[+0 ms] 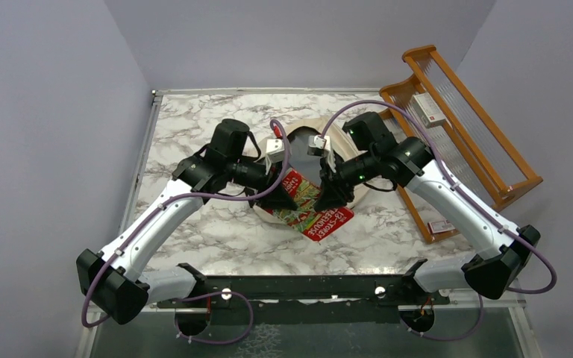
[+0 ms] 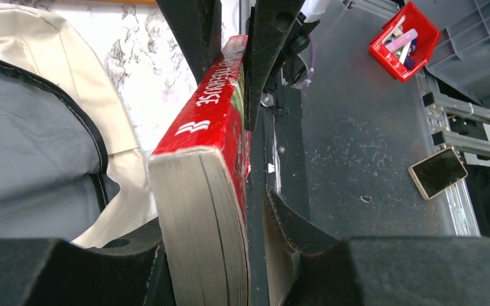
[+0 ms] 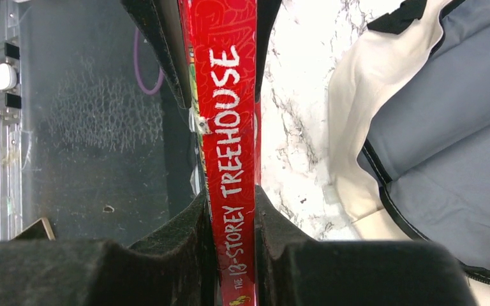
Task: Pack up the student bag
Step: Pick up the book from the center of the board.
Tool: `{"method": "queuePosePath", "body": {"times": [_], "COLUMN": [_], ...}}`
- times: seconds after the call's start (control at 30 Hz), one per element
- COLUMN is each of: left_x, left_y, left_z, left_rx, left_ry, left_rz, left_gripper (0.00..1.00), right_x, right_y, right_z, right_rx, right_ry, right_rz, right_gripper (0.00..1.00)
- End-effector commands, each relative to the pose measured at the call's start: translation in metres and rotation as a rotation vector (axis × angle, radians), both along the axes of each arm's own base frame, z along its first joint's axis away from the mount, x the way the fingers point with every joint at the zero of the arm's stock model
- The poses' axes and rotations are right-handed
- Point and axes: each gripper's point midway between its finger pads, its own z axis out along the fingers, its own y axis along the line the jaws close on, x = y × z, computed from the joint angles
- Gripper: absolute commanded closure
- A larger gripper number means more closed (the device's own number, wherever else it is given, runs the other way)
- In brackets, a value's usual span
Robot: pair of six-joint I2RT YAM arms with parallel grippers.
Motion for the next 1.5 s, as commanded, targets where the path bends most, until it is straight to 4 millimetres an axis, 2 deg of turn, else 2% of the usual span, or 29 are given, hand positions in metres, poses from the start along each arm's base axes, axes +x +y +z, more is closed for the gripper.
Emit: {"method": "queuePosePath", "body": {"times": [0.0, 0.37, 0.53, 0.67, 0.77, 0.9, 0.97, 1.17, 1.3, 1.47], "left_x": [-0.01, -0.016, -0.017, -0.016, -0.017, -0.014, -0.012, 0.012, 0.031, 0.06], "left_y": [0.0, 0.001, 0.003, 0.005, 0.006, 0.007, 0.008, 0.015, 0.023, 0.044], "left_z": [0.005, -0.006, -0.006, -0.008, -0.01, -0.014, -0.014, -0.023, -0.025, -0.019], "left_rx": [0.019, 0.047, 0.051, 0.062, 0.068, 0.086, 0.092, 0.164, 0.188, 0.172], "left_ry": [-0.03, 0.01, 0.006, 0.002, 0.004, 0.004, -0.007, -0.073, -0.107, -0.127], "left_rz": [-0.028, -0.026, -0.017, -0.005, -0.002, 0.015, 0.029, 0.177, 0.31, 0.548], "left_gripper": [0.64, 0.77, 0.62, 0.59, 0.68, 0.9, 1.0, 1.0, 1.0, 1.0], "right_x": [0.002, 0.006, 0.007, 0.009, 0.009, 0.011, 0.015, 0.042, 0.061, 0.084], "right_y": [-0.001, -0.012, -0.013, -0.015, -0.014, -0.014, -0.012, -0.007, -0.019, -0.037], "right_z": [0.014, 0.007, 0.004, 0.002, 0.004, 0.0, 0.0, 0.013, 0.018, 0.024], "right_rx": [0.007, -0.064, -0.079, -0.095, -0.086, -0.098, -0.099, -0.051, -0.041, -0.025], "right_ry": [-0.062, -0.072, -0.058, -0.06, -0.068, -0.061, -0.064, -0.13, -0.209, -0.299], "right_rz": [0.02, -0.042, -0.044, -0.056, -0.054, -0.058, -0.076, -0.246, -0.398, -0.596], "right_gripper": [1.0, 0.98, 0.98, 0.97, 0.97, 0.94, 0.9, 0.54, 0.38, 0.34]}}
